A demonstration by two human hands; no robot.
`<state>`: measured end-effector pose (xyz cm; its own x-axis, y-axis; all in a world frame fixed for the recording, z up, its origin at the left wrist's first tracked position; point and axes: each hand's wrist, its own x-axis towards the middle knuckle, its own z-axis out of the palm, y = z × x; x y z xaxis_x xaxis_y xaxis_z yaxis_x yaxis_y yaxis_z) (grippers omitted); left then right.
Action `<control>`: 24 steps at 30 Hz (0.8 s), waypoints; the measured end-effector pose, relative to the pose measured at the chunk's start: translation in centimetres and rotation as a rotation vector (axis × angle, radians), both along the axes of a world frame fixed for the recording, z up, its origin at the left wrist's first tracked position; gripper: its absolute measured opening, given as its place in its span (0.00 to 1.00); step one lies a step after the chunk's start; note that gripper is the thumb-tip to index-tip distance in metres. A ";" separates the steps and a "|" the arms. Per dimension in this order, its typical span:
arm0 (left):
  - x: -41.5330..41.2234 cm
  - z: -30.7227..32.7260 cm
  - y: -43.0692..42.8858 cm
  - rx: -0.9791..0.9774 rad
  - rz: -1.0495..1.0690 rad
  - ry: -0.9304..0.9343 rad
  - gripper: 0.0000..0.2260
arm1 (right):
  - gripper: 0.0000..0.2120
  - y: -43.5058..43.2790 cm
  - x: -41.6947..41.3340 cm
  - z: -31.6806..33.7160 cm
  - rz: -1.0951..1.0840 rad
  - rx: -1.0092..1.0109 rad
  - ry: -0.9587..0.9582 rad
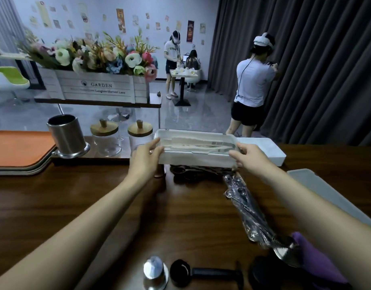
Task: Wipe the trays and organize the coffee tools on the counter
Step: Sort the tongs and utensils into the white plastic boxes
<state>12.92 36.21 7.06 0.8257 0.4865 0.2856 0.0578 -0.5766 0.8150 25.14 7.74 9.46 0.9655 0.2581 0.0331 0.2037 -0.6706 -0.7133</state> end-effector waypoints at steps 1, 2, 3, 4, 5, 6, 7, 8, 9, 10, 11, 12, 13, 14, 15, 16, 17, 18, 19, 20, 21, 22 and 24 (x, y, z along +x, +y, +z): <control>1.1 0.2 0.0 0.011 0.013 0.021 0.19 | 0.08 -0.2 1.0 0.1 0.012 -0.013 0.001; 2.1 0.3 0.0 0.020 0.028 0.048 0.19 | 0.06 -0.2 2.0 0.3 0.033 -0.025 -0.002; 3.0 0.4 0.1 0.022 0.042 0.079 0.19 | 0.10 -0.1 2.8 0.3 0.051 -0.032 -0.003; 3.7 0.3 0.3 0.023 0.050 0.104 0.19 | 0.14 0.1 3.8 0.1 0.064 -0.041 -0.015; 4.4 0.2 0.4 0.026 0.058 0.123 0.19 | 0.17 0.2 4.7 0.0 0.087 -0.055 -0.029; 5.0 -0.1 0.4 0.032 0.060 0.136 0.19 | 0.17 0.3 5.7 -0.1 0.108 -0.074 -0.038; 5.6 -0.3 0.4 0.039 0.059 0.144 0.19 | 0.15 0.5 6.6 -0.3 0.129 -0.086 -0.036; 6.1 -0.5 0.4 0.044 0.055 0.152 0.19 | 0.09 0.5 7.5 -0.6 0.149 -0.090 -0.025; 6.5 -0.6 0.4 0.045 0.052 0.161 0.19 | 0.09 0.6 8.1 -0.9 0.174 -0.083 -0.018; 7.1 -0.9 0.5 0.044 0.052 0.171 0.19 | 0.15 0.7 8.8 -1.1 0.186 -0.075 -0.009; 7.6 -1.0 0.6 0.041 0.054 0.184 0.19 | 0.20 0.7 9.3 -1.2 0.185 -0.072 -0.005; 8.1 -1.2 0.7 0.038 0.054 0.196 0.19 | 0.22 0.7 9.9 -1.4 0.186 -0.071 -0.002; 8.7 -1.3 1.0 0.042 0.053 0.211 0.19 | 0.24 0.7 10.4 -1.5 0.194 -0.070 0.000; 9.2 -1.3 1.1 0.051 0.046 0.225 0.19 | 0.24 0.8 10.8 -1.7 0.196 -0.068 0.012; 9.8 -1.2 1.3 0.059 0.036 0.239 0.19 | 0.25 1.0 11.2 -1.8 0.192 -0.063 0.023; 10.4 -1.2 1.4 0.065 0.024 0.249 0.19 | 0.26 1.1 11.6 -2.0 0.183 -0.061 0.034; 11.0 -1.1 1.4 0.073 0.011 0.256 0.19 | 0.27 1.1 12.1 -2.1 0.176 -0.053 0.042; 11.5 -1.1 1.4 0.079 0.000 0.262 0.19 | 0.29 1.2 12.4 -2.3 0.170 -0.047 0.049; 11.9 -1.2 1.4 0.082 -0.008 0.271 0.20 | 0.29 1.3 12.8 -2.6 0.168 -0.042 0.054; 12.5 -1.2 1.4 0.081 -0.015 0.283 0.21 | 0.29 1.4 13.3 -2.8 0.170 -0.042 0.059; 13.0 -1.4 1.6 0.082 -0.017 0.295 0.21 | 0.29 1.6 13.7 -3.1 0.172 -0.041 0.064; 13.5 -1.6 1.8 0.085 -0.018 0.301 0.22 | 0.29 1.7 13.9 -3.3 0.169 -0.042 0.073; 14.3 -1.8 2.4 0.085 -0.012 0.304 0.22 | 0.29 2.0 14.3 -3.7 0.166 -0.048 0.082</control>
<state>27.26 38.56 5.22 0.8850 0.4612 0.0643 0.2840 -0.6440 0.7103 39.42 9.70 5.74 0.9086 0.4133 -0.0600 0.2569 -0.6665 -0.6998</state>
